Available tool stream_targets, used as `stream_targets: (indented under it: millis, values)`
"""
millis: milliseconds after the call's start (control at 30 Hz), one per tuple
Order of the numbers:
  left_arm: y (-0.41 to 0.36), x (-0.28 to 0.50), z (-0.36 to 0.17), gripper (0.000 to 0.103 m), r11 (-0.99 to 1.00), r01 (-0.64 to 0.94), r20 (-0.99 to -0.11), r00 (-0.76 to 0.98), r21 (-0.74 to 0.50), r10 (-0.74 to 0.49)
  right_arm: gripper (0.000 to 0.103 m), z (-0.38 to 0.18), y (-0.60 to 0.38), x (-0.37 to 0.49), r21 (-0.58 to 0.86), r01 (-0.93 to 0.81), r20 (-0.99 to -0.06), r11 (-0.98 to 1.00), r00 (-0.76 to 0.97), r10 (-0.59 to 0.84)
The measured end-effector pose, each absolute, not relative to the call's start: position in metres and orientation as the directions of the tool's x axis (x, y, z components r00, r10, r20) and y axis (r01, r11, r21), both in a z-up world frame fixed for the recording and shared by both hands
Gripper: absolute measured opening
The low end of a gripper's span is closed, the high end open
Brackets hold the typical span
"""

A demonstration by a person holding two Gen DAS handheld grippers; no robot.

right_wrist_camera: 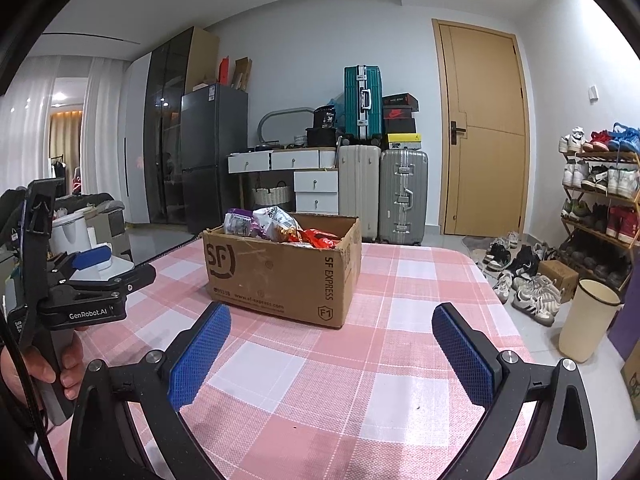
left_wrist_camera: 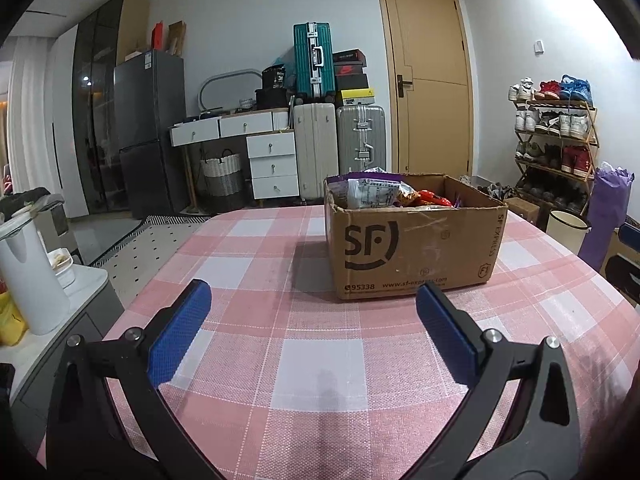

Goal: Organize snacks

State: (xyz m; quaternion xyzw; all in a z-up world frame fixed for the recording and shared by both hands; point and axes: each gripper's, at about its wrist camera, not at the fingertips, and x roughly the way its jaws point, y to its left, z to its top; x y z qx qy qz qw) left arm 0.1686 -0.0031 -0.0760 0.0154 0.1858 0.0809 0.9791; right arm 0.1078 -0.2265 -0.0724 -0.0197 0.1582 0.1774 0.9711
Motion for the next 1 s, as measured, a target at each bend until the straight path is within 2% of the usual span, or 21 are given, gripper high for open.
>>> stream_targets:
  millis: [1000]
  values:
    - [-0.0021,0.1714,-0.0785,0.102,0.990,-0.133,-0.383,0.914,0.036,0.137,0.103,-0.0730,-0.2272,0.1067,0.025,-0.348,-0.315,0.937,0.887,0.338]
